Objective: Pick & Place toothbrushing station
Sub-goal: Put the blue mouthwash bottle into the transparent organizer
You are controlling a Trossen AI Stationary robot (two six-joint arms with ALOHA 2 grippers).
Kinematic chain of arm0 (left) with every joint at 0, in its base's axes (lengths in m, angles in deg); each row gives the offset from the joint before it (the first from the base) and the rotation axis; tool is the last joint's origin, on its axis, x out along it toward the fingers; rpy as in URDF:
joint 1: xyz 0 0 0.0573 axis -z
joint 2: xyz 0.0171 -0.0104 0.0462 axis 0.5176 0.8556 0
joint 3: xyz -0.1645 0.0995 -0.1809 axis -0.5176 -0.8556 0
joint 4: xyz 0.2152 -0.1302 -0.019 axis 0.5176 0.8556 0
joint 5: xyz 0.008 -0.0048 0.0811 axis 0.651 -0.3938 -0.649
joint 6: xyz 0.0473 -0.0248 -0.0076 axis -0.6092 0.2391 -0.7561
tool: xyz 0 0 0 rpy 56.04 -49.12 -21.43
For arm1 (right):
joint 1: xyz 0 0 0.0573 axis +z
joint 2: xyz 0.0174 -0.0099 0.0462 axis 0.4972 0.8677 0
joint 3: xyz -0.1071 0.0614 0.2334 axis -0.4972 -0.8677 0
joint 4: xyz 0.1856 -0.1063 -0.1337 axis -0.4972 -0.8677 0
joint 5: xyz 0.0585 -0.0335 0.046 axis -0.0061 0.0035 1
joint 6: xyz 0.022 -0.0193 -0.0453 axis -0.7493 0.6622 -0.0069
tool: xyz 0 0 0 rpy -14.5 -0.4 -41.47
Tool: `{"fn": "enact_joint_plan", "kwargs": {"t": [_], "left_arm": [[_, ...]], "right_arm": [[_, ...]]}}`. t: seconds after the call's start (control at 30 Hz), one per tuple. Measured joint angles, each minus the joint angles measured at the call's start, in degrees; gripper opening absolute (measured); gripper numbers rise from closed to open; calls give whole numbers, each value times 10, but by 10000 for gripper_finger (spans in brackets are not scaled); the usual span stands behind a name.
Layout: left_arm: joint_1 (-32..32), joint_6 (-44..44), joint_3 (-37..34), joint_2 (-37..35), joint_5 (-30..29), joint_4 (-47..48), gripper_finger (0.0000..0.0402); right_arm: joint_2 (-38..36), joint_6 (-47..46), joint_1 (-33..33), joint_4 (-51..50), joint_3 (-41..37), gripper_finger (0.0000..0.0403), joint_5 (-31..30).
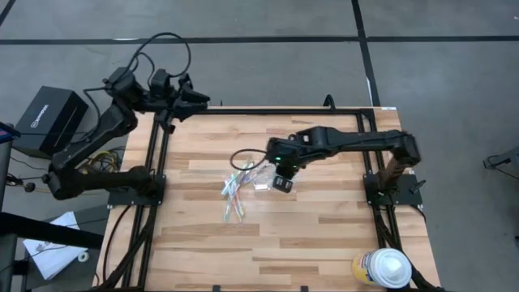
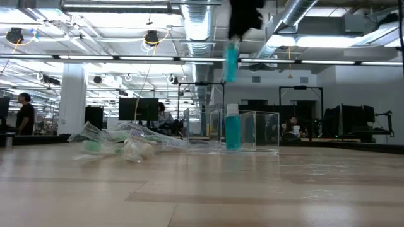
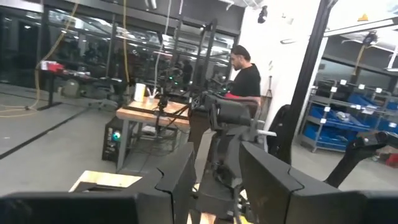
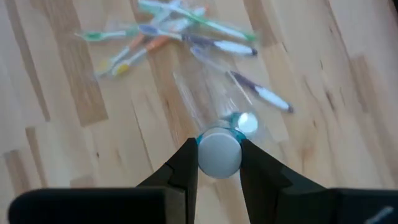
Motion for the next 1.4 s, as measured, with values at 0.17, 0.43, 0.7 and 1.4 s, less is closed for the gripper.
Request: {"fn": "enact_joint_plan", "kwargs": {"t": [0.17, 0.43, 0.7, 1.4], "left_arm": [[-9, 2, 0, -12, -3, 17, 124], [-5, 6, 0, 16, -18, 26, 124], [-6, 4, 0, 39, -23, 26, 124], [-6, -10, 0, 54, -27, 23, 124]], "right_arm": [[-123, -62, -1, 127, -148, 80, -1], [-135, -39, -37, 176, -201, 80, 8], [-99, 22, -61, 228, -199, 80, 80], [-61, 86, -89, 213, -202, 80, 140]]}}
